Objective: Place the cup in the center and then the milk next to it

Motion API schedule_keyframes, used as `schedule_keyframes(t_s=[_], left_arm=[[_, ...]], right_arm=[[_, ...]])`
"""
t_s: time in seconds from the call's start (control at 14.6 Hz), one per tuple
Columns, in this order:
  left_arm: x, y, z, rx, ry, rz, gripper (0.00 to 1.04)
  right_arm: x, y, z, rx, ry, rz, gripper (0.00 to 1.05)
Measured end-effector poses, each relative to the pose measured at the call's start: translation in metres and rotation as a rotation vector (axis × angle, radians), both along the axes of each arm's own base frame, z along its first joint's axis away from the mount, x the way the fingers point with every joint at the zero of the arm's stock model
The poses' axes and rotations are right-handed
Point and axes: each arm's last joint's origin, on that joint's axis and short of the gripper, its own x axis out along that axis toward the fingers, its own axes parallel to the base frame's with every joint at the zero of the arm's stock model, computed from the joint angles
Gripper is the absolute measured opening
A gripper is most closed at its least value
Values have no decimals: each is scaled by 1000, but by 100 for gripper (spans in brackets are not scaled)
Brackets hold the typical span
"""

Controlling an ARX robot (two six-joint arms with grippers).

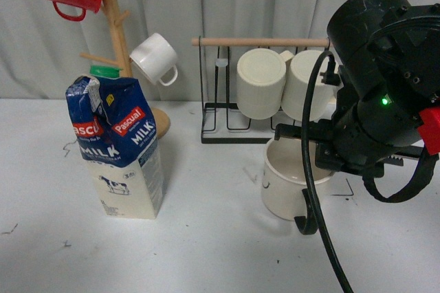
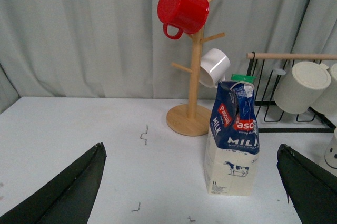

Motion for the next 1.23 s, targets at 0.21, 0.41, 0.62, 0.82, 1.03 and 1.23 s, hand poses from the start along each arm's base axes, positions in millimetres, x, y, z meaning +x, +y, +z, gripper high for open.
schedule_keyframes(t_s=[0.21, 0.41, 0.62, 0.82, 1.03, 1.23], left_arm=[[0, 0, 0, 0, 0, 0, 98], [0, 0, 0, 0, 0, 0, 98], [0, 0, 0, 0, 0, 0, 98], [0, 0, 0, 0, 0, 0, 98], [0, 0, 0, 0, 0, 0, 98], [0, 0, 0, 0, 0, 2, 98]], right_arm=[[2, 1, -4, 2, 8, 3, 3], [3, 2, -4, 22, -1, 13, 16], [0, 1, 3, 35, -27, 18, 49], [-12, -1, 31, 109, -128, 49, 83], [-38, -12, 63, 185, -298, 80, 97], [-84, -56, 67, -37, -793, 34, 73]])
